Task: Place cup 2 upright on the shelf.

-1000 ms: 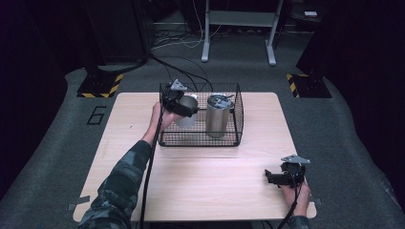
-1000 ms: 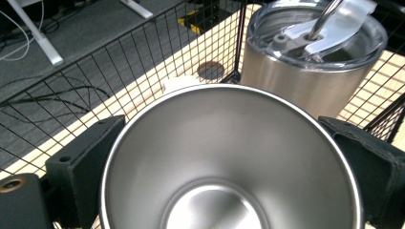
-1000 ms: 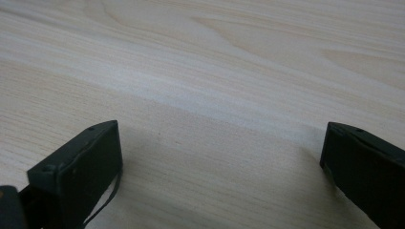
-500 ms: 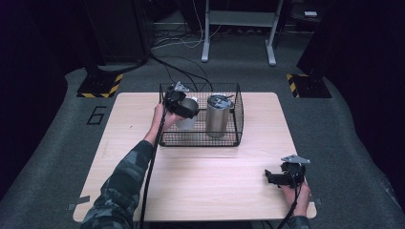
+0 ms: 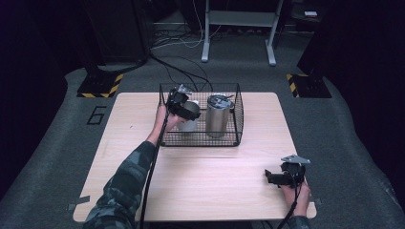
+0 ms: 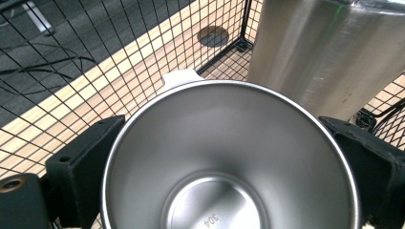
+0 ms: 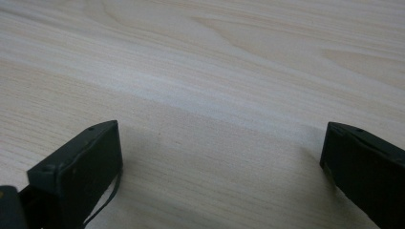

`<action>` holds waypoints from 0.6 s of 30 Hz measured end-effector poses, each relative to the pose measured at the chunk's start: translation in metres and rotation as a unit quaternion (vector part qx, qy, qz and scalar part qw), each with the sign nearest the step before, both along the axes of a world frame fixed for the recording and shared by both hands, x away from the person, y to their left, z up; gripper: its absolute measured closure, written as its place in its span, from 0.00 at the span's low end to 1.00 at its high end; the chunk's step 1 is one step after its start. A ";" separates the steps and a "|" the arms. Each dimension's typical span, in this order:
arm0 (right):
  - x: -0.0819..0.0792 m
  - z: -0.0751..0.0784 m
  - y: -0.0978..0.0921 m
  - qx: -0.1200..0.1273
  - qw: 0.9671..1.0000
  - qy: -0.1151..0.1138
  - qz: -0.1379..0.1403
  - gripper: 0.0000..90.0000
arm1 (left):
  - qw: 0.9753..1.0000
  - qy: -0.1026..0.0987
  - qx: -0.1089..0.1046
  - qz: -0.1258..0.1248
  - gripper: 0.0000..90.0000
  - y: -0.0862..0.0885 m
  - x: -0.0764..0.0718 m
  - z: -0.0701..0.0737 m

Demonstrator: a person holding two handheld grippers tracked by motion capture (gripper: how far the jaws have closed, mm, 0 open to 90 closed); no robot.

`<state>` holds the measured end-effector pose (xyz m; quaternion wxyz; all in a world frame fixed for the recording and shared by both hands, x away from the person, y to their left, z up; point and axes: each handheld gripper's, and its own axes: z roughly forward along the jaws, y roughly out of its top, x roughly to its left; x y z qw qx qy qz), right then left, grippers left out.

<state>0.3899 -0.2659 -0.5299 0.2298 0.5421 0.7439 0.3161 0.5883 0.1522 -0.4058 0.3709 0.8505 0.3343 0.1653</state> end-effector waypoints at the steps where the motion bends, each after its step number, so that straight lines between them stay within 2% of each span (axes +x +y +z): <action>1: 0.000 0.000 0.000 0.000 1.000 0.000 0.000 0.00 | 1.000 0.002 0.002 0.000 0.07 -0.001 0.000 -0.001; 2: 0.000 0.000 0.000 0.000 1.000 0.000 0.000 0.00 | 1.000 0.008 0.007 -0.003 0.07 0.000 0.001 -0.001; 11: 0.000 0.000 0.000 0.000 1.000 0.000 0.000 0.00 | 1.000 0.016 0.015 0.002 0.07 -0.002 0.004 -0.007; 18: 0.000 0.000 0.000 0.000 1.000 0.000 0.000 0.00 | 0.999 0.028 0.016 0.006 0.07 -0.004 0.006 -0.012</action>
